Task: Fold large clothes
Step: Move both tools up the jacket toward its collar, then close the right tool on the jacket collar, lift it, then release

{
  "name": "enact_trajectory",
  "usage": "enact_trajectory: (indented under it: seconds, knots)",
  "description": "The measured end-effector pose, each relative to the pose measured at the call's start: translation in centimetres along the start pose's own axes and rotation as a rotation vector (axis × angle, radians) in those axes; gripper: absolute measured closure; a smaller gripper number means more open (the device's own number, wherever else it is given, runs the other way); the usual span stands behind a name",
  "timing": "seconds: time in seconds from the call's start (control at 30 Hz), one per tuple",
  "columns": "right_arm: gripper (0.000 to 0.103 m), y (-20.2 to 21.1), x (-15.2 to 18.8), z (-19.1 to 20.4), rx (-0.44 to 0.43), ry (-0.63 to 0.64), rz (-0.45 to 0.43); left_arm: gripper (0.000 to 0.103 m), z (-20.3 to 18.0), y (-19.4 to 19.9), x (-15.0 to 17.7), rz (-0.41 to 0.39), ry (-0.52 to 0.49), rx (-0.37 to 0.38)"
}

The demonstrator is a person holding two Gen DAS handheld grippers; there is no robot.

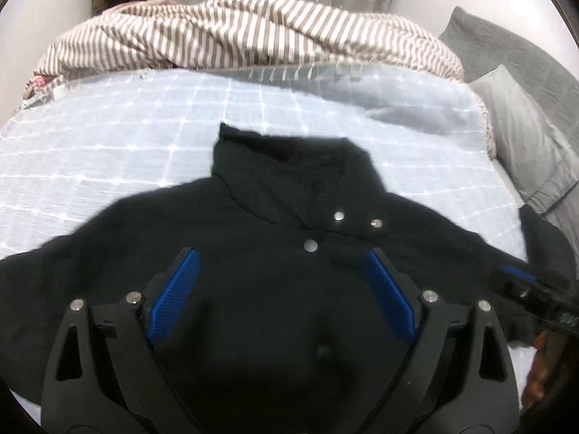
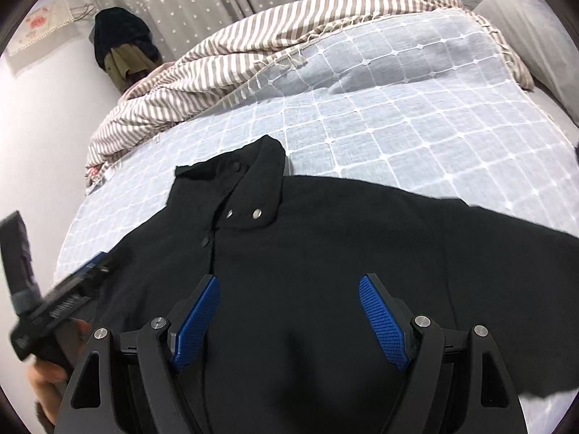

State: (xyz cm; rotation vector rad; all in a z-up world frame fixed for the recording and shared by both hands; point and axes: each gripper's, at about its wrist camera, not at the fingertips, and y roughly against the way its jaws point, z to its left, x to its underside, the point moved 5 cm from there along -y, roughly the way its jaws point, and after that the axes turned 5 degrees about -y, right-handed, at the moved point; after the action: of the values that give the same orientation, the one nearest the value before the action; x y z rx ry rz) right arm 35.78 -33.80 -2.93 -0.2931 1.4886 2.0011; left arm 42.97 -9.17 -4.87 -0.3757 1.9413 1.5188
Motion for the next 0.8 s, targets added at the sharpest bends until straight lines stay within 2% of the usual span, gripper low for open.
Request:
enact_trajectory:
  seconds: [0.1, 0.17, 0.23, 0.43, 0.5, 0.63, 0.7, 0.73, 0.8]
  knots:
    - [0.022, -2.0, -0.8, -0.3, 0.003, 0.014, -0.007, 0.011, -0.3, -3.0, 1.0, 0.007, -0.017, 0.002]
    - [0.022, -3.5, -1.2, -0.1, -0.002, 0.04, -0.019, 0.011, -0.3, -4.2, 2.0, 0.01, -0.027, 0.03]
    - [0.022, -4.2, -1.8, 0.1, -0.031, 0.066, -0.05, 0.011, -0.3, -4.8, 2.5, 0.058, -0.036, 0.051]
    - [0.022, -6.3, -3.8, 1.5, -0.212, 0.113, -0.135, 0.011, 0.7, -2.0, 1.3, -0.057, -0.069, 0.099]
    - [0.022, -7.2, -4.8, 2.2, -0.235, 0.123, -0.143, 0.011, 1.6, -1.9, 1.1, -0.077, -0.058, 0.103]
    - [0.023, -9.8, -6.9, 3.4, -0.259, 0.123, -0.131, 0.011, 3.5, -2.5, 1.1, -0.055, -0.007, 0.116]
    - [0.023, -11.8, -7.9, 3.8, -0.232, 0.109, -0.116, 0.011, 4.3, -2.6, 1.1, -0.046, 0.011, 0.124]
    - [0.025, -12.7, -8.3, 4.0, -0.217, 0.103, -0.114, 0.011, 5.1, -2.5, 1.0, -0.049, 0.026, 0.121]
    - [0.03, -13.7, -8.8, 5.0, -0.254, 0.102, -0.114, 0.011, 6.2, -2.2, 1.0, -0.061, 0.053, 0.112]
